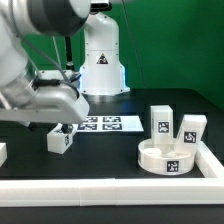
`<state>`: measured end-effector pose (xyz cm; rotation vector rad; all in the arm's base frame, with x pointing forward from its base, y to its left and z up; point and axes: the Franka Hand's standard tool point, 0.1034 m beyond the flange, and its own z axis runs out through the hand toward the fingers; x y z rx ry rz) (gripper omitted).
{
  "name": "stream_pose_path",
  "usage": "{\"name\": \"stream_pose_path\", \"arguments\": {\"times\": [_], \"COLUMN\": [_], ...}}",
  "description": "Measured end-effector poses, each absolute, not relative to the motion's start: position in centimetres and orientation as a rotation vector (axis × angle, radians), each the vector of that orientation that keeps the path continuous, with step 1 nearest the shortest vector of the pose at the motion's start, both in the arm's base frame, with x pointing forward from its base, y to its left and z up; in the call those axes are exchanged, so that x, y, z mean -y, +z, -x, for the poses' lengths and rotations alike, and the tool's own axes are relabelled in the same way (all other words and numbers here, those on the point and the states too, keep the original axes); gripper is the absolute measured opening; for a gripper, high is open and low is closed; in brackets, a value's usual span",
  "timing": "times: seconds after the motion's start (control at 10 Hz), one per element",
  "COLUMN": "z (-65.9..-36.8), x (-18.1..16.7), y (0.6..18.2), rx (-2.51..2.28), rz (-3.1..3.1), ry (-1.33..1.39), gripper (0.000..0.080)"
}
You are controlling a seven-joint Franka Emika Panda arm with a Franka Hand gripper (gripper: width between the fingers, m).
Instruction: Assemble stool
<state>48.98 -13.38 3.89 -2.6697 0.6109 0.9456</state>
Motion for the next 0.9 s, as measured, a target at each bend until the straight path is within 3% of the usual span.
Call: {"name": "stream_pose_path", "arguments": {"times": [0.4,0.6,0.9], "z": [-48.7,-48.1,-47.8], "x": [13.3,12.9,12.5], "y": [3.3,1.8,1.6], "rx": [-0.597,-0.597,-0.588], "rz": [2.623,2.621,2.598], "ry": [1.044,1.076,1.112], "gripper": [0.0648,0.0648,0.0648]}}
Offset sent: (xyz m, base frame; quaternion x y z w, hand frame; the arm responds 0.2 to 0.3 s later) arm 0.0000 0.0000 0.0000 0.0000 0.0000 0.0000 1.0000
